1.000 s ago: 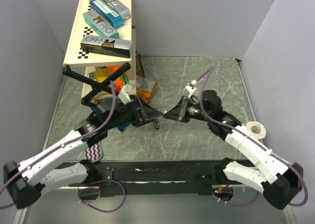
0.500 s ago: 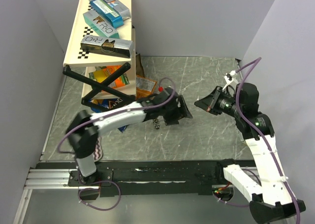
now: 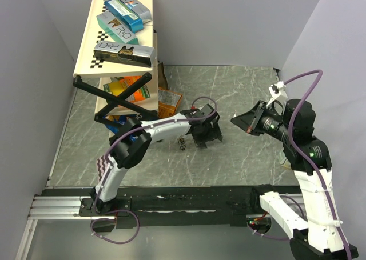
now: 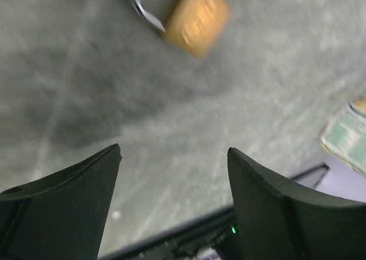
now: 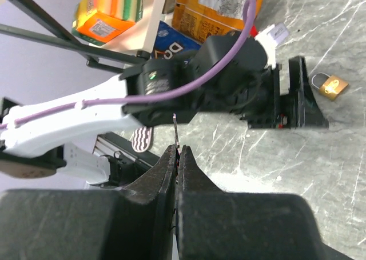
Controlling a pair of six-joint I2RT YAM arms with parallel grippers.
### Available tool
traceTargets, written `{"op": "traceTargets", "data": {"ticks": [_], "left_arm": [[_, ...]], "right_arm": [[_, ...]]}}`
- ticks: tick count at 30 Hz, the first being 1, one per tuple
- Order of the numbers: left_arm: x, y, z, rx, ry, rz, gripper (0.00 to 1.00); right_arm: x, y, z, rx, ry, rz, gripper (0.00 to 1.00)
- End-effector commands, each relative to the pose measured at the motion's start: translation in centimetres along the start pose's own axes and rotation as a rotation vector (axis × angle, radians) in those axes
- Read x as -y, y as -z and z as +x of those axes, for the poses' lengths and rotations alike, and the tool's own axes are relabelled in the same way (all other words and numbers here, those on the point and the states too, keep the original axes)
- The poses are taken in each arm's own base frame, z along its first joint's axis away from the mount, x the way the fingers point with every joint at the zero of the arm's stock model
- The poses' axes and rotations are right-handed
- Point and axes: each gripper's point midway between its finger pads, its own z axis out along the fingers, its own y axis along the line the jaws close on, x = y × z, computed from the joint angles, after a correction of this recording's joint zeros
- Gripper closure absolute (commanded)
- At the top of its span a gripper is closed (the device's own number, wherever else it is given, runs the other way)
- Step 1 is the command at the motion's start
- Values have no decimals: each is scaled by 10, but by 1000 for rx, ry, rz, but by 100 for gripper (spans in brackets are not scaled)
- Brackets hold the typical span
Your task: Unlock with the key
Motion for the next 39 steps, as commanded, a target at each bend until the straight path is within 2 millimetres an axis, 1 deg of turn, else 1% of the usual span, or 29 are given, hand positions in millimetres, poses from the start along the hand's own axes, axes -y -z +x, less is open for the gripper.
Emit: {"op": "traceTargets", "data": {"ticks": [1,2,3,4,5,6,7,8,9,10,11,12,13,14,15,17,18,20,21,23,24,25,27,30,32,35,39], "left_arm": [[-4,-11,-31,61,1,-24,24],[-8,-19,-34,61,-14,-31,25],[-6,-22,-37,66,-25,-24,27],[0,-23,-41,77,-39,-7,30],[-3,-32,-41,71,-56,-20,31],[-2,-36,-42,71,-66,-19,33],[5,-36,-47,83,-76,-5,34],[-1,-43,-45,71,-87,-28,34],[-2,-46,-45,69,-91,-33,35],[1,-47,-50,87,-97,-30,38],[-5,-52,-55,108,-106,-53,39],[-6,-54,-58,113,-105,-60,40],[-4,-55,-61,119,-111,-53,41],[-6,-59,-63,121,-112,-58,41],[1,-59,-68,139,-120,-35,41],[3,-62,-75,169,-155,-25,41],[12,-62,-80,191,-166,1,41],[14,-67,-84,204,-202,8,40],[24,-65,-88,217,-216,34,40],[23,-73,-89,214,-254,29,40],[29,-72,-93,226,-265,39,39],[23,-77,-91,218,-284,20,39],[21,-77,-93,222,-302,5,39],[6,-78,-86,209,-350,-52,37],[2,-75,-80,206,-418,-79,36],[-9,-77,-69,188,-534,-128,33],[-13,-80,-57,168,-708,-159,28]], "right_arm": [[-12,9,-7,16,33,-33,100],[-12,8,-7,16,34,-35,100],[-11,7,-6,9,32,-34,100],[-11,7,-6,8,37,-35,100],[-10,5,-5,3,35,-33,100],[-10,4,-4,-5,34,-35,100],[-9,3,-4,-9,36,-37,100],[-9,2,-4,-12,36,-39,100],[-9,0,-4,-18,35,-38,100],[-8,0,-4,-20,38,-37,100],[-8,-1,-3,-24,40,-38,100],[-7,-2,-3,-29,39,-35,100],[-6,-2,-2,-32,42,-33,100],[-6,-3,-2,-36,43,-33,100],[-5,-3,-1,-38,43,-31,100],[-4,-5,2,-49,38,-31,100],[-3,-5,3,-54,36,-32,100],[-2,-7,5,-64,31,-37,100],[-1,-7,6,-67,27,-35,100],[-2,-7,7,-72,27,-37,100],[-1,-8,7,-75,28,-35,100],[-1,-7,8,-76,27,-35,100],[-1,-7,8,-77,29,-36,100],[-1,-8,9,-80,29,-39,100],[-1,-8,9,-81,29,-43,100],[-1,-11,11,-90,19,-52,100],[-1,-13,13,-97,8,-63,100]]}}
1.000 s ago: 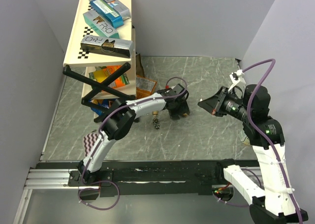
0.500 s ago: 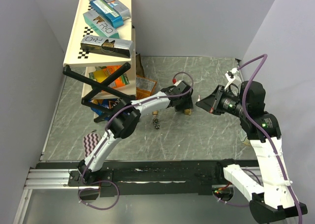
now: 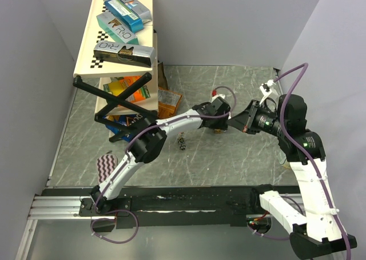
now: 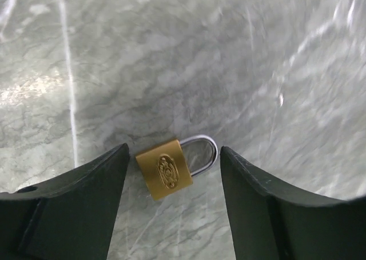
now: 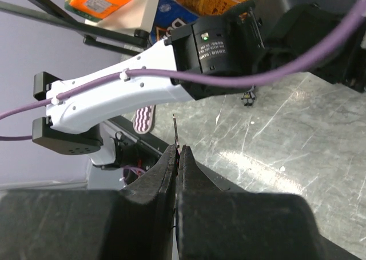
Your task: Unlock with the key
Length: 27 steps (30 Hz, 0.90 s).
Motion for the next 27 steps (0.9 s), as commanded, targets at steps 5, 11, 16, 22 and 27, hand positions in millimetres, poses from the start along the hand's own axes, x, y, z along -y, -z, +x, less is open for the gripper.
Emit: {"op": "traceTargets", "data": {"ticks": [5,11,16,22,27], "left_arm": [[-28,-2,59,-137,-357,-115,27],[-31,8,64,-138,-387,-120,27],[-43,10,56,-114,-450,-181,25],[-44,7,46,-93,-534,-183,19],[-42,0,46,-85,-544,-180,19]], "right_arm": [[-2,-1,3,-7,-4,-29,100],[-2,0,4,-6,0,-24,100],[-2,0,4,-4,-3,-25,100],[-2,0,6,-10,-11,-27,100],[-1,0,6,-16,-10,-22,100]]}}
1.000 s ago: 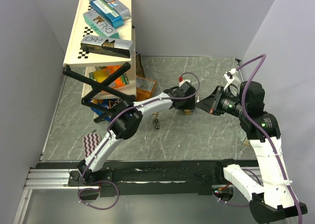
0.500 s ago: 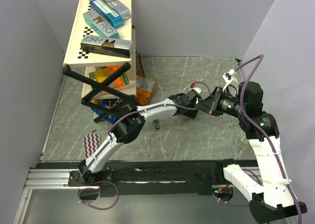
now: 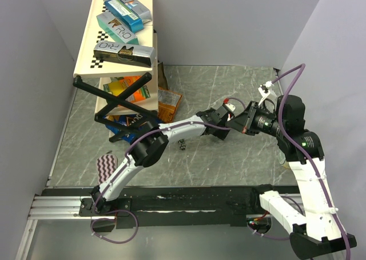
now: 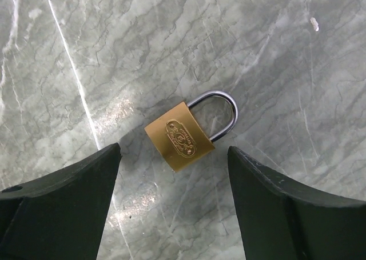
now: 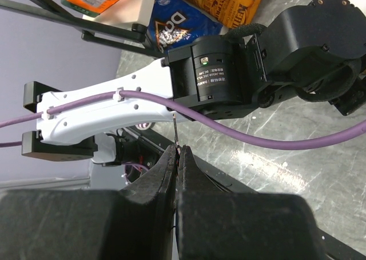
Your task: Unlock with the key
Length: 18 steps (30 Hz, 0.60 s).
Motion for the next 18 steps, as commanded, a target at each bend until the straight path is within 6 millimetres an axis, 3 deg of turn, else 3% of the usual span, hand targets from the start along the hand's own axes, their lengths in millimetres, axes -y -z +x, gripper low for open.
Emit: {"op": "traceTargets", "data": {"ticks": [1,13,18], "left_arm": [[-13,-17,35,-102,-92,-60,19],[-17,-29,20,-69,-39,-63,19],[-29,-32,15,-64,0,-84,20]], "right_arm": [[-4,3,-1,7,9,-16,100],[0,2,1,-7,1,3,100],[1,1,1,-8,-2,7,100]]}}
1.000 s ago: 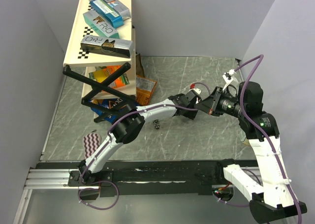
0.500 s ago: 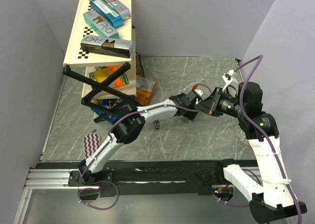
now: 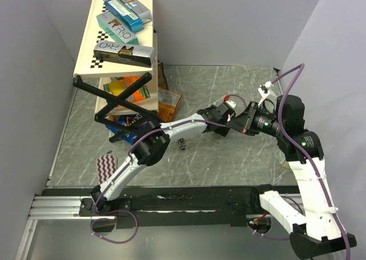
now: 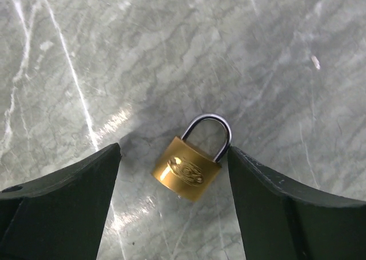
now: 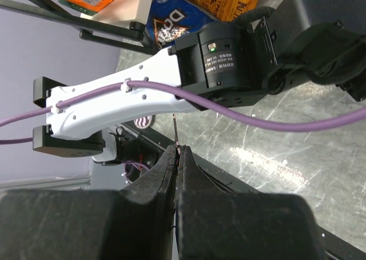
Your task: Unlock with the key
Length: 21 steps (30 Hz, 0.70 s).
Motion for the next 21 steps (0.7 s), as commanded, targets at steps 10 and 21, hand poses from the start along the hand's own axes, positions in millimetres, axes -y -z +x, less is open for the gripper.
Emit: {"op": "traceTargets", "data": {"ticks": [10,21], "left_arm": [[-14,-8,47,-139,-51,16,24],[-10,-2,82,-248,-21,-3,28]], "right_arm": [[3,-3,1,-9,-9,2,100],[4,-5,1,-8,-16,1,100]]}}
